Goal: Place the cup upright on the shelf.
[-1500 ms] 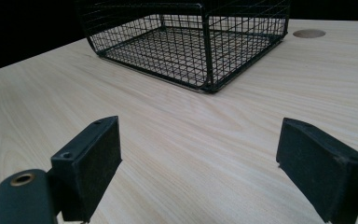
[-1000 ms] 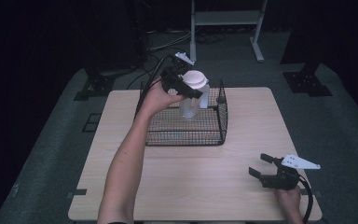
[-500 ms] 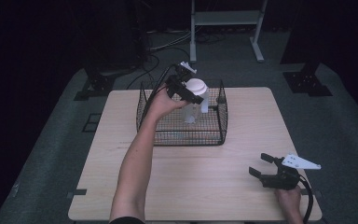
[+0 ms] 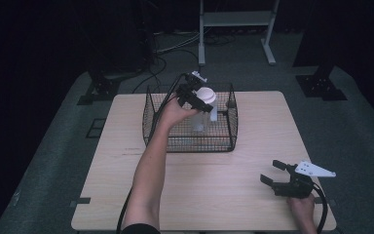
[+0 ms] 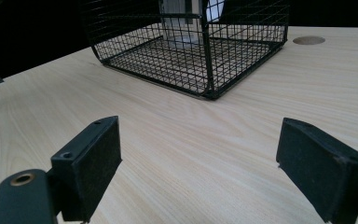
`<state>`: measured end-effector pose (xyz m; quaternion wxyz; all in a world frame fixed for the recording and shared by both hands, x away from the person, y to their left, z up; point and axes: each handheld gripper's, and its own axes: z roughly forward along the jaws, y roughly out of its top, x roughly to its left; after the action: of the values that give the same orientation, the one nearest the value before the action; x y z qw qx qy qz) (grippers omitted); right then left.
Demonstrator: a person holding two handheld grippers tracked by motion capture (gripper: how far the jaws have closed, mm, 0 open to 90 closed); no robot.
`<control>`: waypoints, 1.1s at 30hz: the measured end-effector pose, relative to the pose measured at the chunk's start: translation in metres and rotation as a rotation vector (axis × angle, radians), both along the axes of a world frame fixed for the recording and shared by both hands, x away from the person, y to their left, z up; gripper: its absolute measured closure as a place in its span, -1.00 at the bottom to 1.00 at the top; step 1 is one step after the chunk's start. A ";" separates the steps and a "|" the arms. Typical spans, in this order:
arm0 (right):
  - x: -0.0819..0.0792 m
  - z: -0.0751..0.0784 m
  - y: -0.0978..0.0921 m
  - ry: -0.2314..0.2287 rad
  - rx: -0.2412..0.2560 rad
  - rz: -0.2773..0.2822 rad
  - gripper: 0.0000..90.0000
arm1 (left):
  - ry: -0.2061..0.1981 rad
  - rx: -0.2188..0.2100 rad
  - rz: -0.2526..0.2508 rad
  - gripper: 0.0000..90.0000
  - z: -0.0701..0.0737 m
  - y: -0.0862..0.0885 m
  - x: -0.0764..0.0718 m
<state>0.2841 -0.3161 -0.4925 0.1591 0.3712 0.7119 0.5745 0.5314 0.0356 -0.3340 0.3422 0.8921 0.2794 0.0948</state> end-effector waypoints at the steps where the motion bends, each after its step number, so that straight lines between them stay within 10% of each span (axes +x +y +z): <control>1: 0.000 0.000 0.000 0.000 0.000 0.000 -0.72 | -0.005 -0.002 0.008 -0.88 -0.001 0.000 0.000; 33: 0.000 0.000 -0.002 -0.002 0.005 0.014 -0.72 | -0.022 -0.031 0.025 -0.89 -0.027 0.018 0.004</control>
<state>0.2842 -0.3180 -0.4929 0.1550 0.3661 0.7128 0.5778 0.5352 0.0535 -0.3609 0.3578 0.8820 0.2883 0.1043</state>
